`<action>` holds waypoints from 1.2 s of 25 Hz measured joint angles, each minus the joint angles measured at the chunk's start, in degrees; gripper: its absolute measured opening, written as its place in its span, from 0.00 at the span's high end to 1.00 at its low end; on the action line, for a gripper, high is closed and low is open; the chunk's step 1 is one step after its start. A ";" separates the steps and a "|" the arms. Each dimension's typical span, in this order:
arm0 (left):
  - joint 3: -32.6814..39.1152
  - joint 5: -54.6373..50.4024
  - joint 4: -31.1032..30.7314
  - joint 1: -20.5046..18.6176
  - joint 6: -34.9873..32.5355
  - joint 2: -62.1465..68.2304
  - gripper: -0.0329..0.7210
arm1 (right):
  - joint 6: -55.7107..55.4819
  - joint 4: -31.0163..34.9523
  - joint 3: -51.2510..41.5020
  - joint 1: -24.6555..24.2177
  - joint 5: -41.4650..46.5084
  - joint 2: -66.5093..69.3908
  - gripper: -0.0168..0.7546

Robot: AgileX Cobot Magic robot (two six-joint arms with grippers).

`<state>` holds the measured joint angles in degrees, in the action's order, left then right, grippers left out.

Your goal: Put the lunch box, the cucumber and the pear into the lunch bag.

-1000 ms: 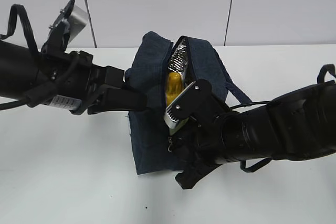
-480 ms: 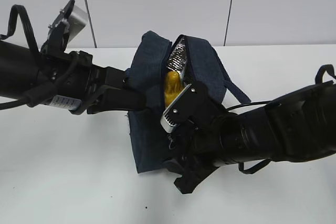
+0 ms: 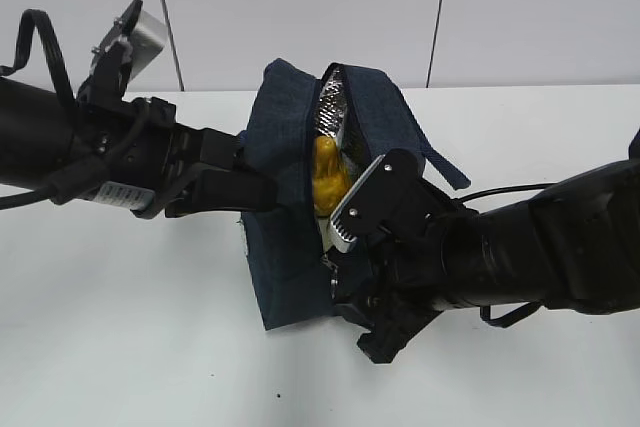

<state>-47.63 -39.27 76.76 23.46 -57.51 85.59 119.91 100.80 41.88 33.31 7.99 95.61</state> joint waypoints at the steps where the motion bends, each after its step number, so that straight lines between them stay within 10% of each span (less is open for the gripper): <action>1: 0.00 0.00 -0.05 0.00 0.00 0.00 0.98 | 0.42 0.00 0.00 0.00 0.77 0.00 0.31; 23: 0.00 -0.11 -0.18 0.00 0.00 0.00 0.98 | 1.01 2.07 0.00 0.00 12.38 4.54 0.40; 30: 0.00 -0.20 -0.18 0.00 0.00 0.00 0.98 | 1.01 2.50 0.20 0.00 8.69 3.38 0.58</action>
<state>-47.63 -39.46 76.58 23.46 -57.51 85.59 120.92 103.30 42.08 33.31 16.69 98.99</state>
